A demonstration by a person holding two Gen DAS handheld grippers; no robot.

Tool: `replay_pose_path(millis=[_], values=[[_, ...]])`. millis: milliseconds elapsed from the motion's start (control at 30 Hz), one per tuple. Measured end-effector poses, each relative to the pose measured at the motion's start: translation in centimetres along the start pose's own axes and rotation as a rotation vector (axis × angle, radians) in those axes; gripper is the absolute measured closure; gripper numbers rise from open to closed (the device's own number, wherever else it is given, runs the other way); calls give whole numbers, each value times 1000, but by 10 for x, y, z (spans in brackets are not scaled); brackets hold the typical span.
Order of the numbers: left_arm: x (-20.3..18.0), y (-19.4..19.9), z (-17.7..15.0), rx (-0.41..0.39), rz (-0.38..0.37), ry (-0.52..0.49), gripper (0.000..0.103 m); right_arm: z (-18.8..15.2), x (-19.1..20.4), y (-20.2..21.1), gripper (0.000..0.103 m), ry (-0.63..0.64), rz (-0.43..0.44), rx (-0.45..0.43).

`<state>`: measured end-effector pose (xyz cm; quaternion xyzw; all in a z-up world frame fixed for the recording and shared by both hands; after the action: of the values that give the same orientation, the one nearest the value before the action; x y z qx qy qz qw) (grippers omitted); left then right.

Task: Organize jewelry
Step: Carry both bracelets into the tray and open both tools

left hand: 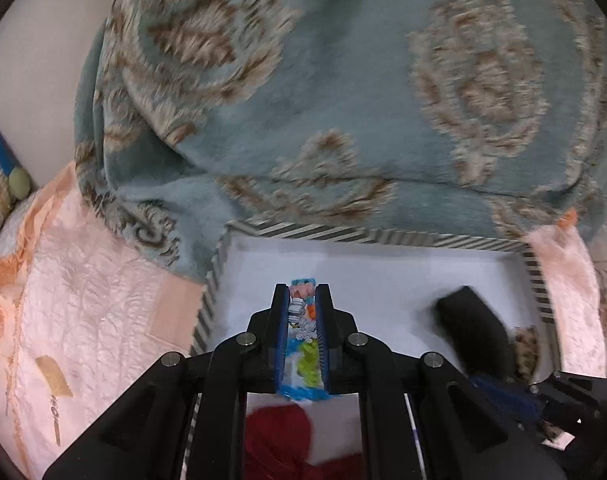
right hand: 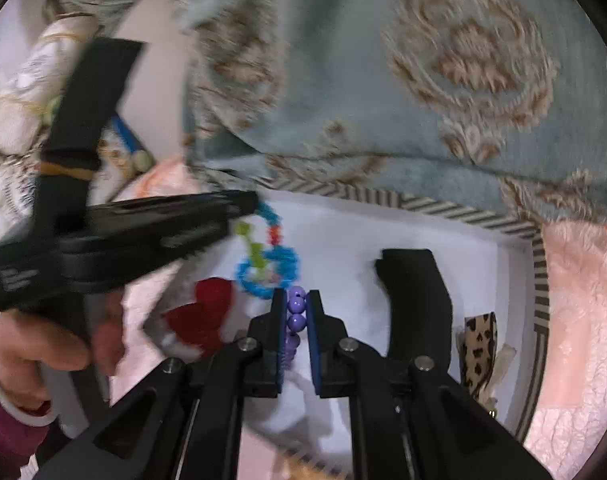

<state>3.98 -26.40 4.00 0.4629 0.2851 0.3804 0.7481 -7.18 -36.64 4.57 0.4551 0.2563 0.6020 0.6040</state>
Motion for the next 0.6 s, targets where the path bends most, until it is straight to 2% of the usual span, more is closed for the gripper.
replay_pose_path(millis=[133, 300, 333, 433, 600], values=[[18, -23, -6, 50, 14, 41, 103, -9, -17, -31, 94, -18, -69, 76], [26, -33, -18, 86, 22, 64, 103, -21, -18, -45, 93, 8, -111, 120], [26, -32, -19, 87, 25, 65, 102, -23, -16, -45, 89, 19, -123, 123], [25, -25, -26, 76, 22, 66, 89, -28, -10, -36, 75, 38, -140, 108], [21, -5, -44, 49, 44, 50, 89, -36, -3, -15, 64, 24, -122, 71]])
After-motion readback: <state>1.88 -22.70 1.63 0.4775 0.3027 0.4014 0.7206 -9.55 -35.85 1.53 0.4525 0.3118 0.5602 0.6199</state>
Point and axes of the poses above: each gripper's, at about its wrist camera, not at the fingertips, and y roughly against the way its jaws point, x to its left, z to its top, the point moved 6 cm from there along -y, roughly the way its jaws point, and after that the axes turned 13 degrees about x, right-handed, at the moved point
